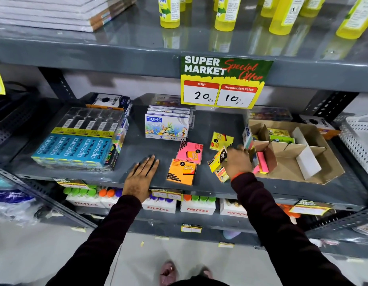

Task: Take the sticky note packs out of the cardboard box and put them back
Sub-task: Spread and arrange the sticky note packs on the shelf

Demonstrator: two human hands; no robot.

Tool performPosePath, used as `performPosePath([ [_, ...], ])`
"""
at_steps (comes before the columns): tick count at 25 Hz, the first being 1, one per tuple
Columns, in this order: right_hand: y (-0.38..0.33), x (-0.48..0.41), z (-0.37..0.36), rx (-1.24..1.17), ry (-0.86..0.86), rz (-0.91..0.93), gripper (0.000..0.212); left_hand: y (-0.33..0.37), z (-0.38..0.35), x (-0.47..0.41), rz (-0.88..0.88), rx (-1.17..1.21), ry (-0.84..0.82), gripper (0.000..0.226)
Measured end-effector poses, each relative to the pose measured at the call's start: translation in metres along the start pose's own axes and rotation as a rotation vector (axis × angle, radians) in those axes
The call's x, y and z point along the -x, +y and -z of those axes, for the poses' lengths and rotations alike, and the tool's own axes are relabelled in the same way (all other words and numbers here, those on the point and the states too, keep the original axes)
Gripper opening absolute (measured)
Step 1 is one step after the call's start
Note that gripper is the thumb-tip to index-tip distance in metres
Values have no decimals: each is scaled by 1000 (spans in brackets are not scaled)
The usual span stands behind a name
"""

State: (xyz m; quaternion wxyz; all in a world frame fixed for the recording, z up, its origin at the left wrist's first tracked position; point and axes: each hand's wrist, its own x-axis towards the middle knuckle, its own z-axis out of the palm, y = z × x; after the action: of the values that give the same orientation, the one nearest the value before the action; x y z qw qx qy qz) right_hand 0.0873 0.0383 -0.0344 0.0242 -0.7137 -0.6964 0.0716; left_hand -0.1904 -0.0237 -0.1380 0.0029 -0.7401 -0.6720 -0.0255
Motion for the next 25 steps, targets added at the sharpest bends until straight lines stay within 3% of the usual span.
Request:
performPosePath([
  [4,-24,7,10,-75,102,168,21,0,1,1,2,18,18,96],
  [7,-47,20,1,-111,190,392,30,-1,1,1,-8,25,7,96],
  [10,-65,42,-32,-106,84,595,54,0,1,2,-10,53,57,82],
  [13,-73,54,-64,1,-41,668,54,0,1,2,3,45,24,89],
  [16,-78,53,-74,-25,-81,661,52,1,2,2,9,31,2,103],
  [20,-69,52,-63,-203,-39,594,52,1,2,2,7,10,15,94],
  [23,-41,32,-49,-171,52,307,46,1,0,3,8,1,25,93],
  [25,-18,15,-40,-49,-31,62,50,0,-1,3,6,-3,23,97],
])
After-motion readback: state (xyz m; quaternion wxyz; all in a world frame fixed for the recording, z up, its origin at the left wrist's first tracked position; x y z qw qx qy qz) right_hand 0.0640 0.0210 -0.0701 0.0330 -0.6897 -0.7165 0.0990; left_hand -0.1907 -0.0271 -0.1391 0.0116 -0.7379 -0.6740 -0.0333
